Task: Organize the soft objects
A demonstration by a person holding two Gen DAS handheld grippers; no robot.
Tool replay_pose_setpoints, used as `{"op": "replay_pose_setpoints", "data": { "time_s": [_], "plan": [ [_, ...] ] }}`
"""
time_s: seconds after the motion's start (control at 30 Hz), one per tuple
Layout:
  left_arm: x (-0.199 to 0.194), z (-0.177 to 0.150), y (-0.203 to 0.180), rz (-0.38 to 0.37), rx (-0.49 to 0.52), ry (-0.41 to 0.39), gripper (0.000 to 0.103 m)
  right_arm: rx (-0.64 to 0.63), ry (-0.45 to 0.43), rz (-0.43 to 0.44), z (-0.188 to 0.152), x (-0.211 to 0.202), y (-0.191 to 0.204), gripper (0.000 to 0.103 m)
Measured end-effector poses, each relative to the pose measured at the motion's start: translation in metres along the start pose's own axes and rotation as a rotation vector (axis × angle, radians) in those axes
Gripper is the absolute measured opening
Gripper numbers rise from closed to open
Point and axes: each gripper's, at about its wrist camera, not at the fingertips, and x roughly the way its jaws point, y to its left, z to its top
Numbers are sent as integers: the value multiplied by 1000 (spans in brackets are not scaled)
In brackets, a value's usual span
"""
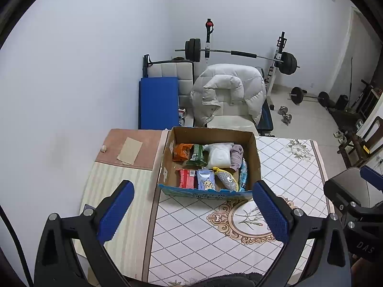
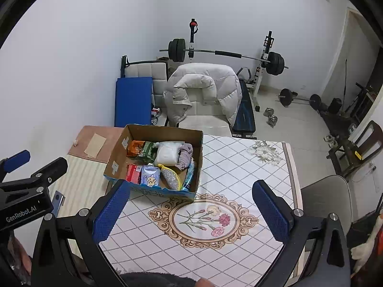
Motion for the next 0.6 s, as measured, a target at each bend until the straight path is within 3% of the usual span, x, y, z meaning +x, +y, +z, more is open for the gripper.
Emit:
{"op": "replay_pose_setpoints", "data": {
  "time_s": [0.6],
  "plan": [
    [-3, -2, 2, 5, -9, -12, 101, 11, -14, -31, 2, -4, -3, 103]
  ]
}}
